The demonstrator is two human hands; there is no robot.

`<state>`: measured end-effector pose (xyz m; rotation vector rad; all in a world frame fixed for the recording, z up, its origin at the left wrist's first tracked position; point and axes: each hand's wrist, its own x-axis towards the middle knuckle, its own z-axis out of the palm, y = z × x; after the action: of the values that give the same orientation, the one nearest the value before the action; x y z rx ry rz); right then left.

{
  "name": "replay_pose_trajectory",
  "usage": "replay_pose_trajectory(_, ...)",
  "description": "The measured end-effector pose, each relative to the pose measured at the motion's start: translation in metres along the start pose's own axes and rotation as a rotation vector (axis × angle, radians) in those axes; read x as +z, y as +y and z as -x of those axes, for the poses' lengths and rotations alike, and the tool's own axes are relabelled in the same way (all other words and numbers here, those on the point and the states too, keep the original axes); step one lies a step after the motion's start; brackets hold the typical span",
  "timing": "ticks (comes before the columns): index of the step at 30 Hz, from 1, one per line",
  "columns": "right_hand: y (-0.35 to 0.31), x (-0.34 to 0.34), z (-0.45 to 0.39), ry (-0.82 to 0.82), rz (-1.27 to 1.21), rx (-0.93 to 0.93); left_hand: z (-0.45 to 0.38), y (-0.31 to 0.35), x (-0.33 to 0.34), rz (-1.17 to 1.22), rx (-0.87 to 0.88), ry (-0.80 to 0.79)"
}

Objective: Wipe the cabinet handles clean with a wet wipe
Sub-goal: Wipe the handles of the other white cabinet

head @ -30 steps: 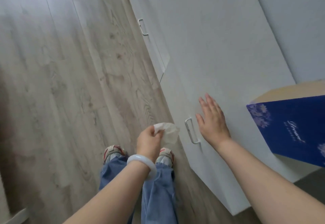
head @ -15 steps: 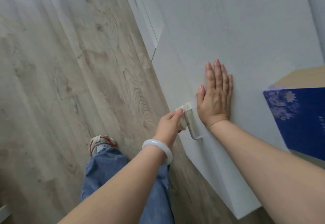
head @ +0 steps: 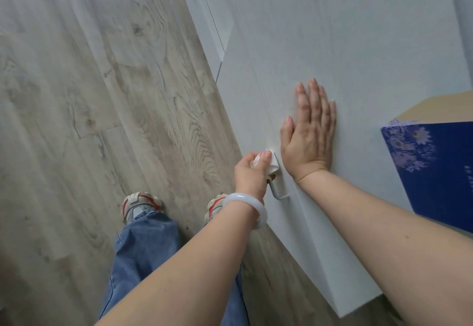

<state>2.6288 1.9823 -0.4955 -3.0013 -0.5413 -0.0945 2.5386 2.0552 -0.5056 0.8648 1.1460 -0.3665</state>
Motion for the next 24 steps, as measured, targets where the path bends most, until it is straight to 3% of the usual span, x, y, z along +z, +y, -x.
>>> replay_pose_trajectory(4,0.000,0.001,0.000,0.007,0.000,0.004,0.004,-0.015,-0.003,-0.038,0.097,0.015)
replay_pose_trajectory(8,-0.001,0.001,0.001,0.002,0.012,0.003,0.012,-0.022,0.005,0.011,0.063,0.093)
replay_pose_trajectory(14,-0.001,0.000,0.001,0.002,0.006,0.007,0.003,-0.002,-0.002,-0.213,0.092,0.087)
replay_pose_trajectory(18,-0.001,0.001,0.001,0.006,0.001,0.002,0.003,-0.001,0.001,-0.208,0.104,0.146)
replay_pose_trajectory(24,0.000,0.002,0.001,0.008,-0.005,0.005,0.024,-0.041,0.009,-0.184,0.027,0.172)
